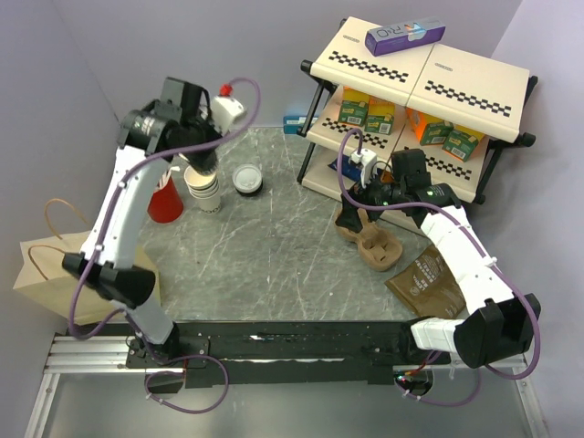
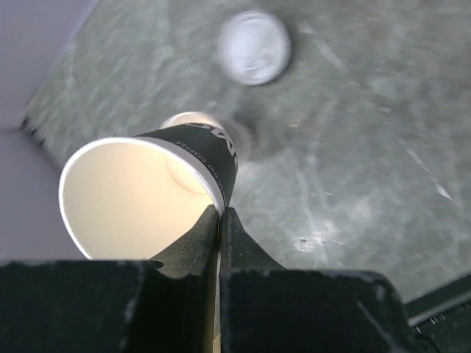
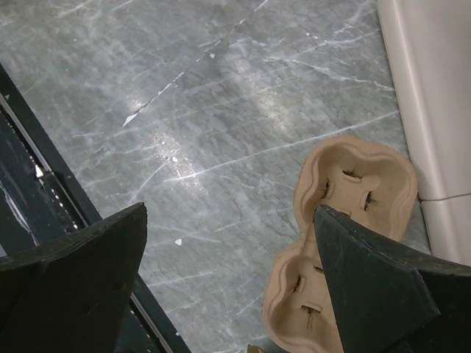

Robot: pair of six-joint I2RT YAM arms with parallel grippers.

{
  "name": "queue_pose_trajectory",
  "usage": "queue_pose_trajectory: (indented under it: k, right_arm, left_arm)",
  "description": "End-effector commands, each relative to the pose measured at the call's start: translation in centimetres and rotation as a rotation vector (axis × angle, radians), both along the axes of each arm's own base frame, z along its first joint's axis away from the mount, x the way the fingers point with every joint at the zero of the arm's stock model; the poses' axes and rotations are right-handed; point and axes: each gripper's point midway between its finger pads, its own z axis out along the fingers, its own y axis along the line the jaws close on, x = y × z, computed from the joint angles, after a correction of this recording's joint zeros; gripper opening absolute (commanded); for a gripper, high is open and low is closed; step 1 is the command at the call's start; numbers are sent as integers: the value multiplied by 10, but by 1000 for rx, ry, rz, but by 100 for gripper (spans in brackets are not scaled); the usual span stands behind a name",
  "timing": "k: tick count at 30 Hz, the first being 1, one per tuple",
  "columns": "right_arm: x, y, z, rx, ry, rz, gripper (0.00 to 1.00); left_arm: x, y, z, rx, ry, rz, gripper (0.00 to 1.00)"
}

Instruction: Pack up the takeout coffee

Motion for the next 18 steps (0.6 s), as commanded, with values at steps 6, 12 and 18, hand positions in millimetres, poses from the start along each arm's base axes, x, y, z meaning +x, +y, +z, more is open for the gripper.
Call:
queue_pose_trajectory:
  k: [6,12,18]
  right_arm:
    - [19,-3,25,19,-101,-77,100]
    - [21,-17,21,-22,-118,-150,100]
    - [24,-36,18,-68,-135,-222,100]
  left_arm:
    - [-75,-103,-67,-21,57,-449,1]
    - [-91,-139,-130,-12,137,-537,1]
    - [-81,-172,-154,-49,123,-521,1]
